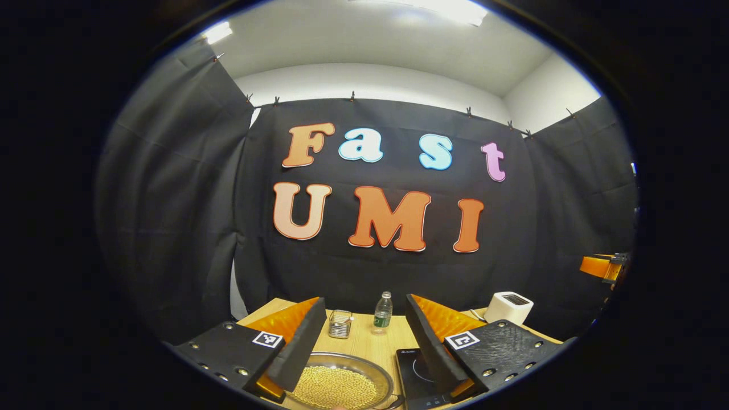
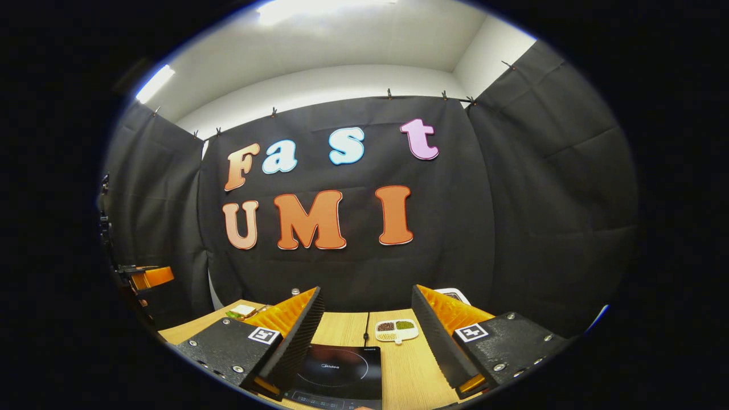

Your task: First push the handle of the pot to place it horizontally, then grasp the pot with both hands and set it on the induction cooktop.

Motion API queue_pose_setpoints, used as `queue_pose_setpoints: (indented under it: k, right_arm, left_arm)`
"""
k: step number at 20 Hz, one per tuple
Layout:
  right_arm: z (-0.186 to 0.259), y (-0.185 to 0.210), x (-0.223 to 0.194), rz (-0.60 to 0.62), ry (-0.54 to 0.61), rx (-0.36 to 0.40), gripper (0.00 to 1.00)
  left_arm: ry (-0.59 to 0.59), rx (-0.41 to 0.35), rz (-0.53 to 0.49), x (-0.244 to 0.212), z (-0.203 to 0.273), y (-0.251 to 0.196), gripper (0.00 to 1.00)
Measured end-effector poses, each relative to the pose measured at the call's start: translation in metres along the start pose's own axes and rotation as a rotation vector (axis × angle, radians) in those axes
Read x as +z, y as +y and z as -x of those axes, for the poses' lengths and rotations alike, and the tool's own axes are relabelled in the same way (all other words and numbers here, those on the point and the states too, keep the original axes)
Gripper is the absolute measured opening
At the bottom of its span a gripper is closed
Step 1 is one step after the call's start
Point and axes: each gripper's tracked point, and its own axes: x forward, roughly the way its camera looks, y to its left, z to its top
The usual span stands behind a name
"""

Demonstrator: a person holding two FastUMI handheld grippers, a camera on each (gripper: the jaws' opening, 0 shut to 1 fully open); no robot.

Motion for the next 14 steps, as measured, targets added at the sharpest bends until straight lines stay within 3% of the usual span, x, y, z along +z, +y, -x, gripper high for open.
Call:
queue_pose_setpoints:
  k: [5,9,10,11,14]
  right_arm:
    - [-0.001,0.003,-0.002,0.003,0.005,0.005,1.00]
    - [0.000,0.004,-0.004,0.006,0.008,0.008,1.00]
    - [-0.001,0.004,-0.005,0.007,0.008,0.007,0.96]
    - [-0.001,0.004,-0.005,0.006,0.008,0.006,1.00]
    - [-0.001,0.005,-0.007,-0.004,0.014,0.006,0.96]
  left_arm:
    - [-0.012,0.029,-0.016,0.002,0.001,0.009,0.88]
    - [0.002,-0.001,-0.028,-0.005,0.001,0.006,0.89]
    - [0.001,-0.010,-0.034,-0.005,-0.001,0.004,0.84]
    - [0.001,-0.017,-0.038,-0.006,0.000,0.003,0.82]
    - [0.024,-0.026,-0.026,-0.014,-0.002,0.001,0.58]
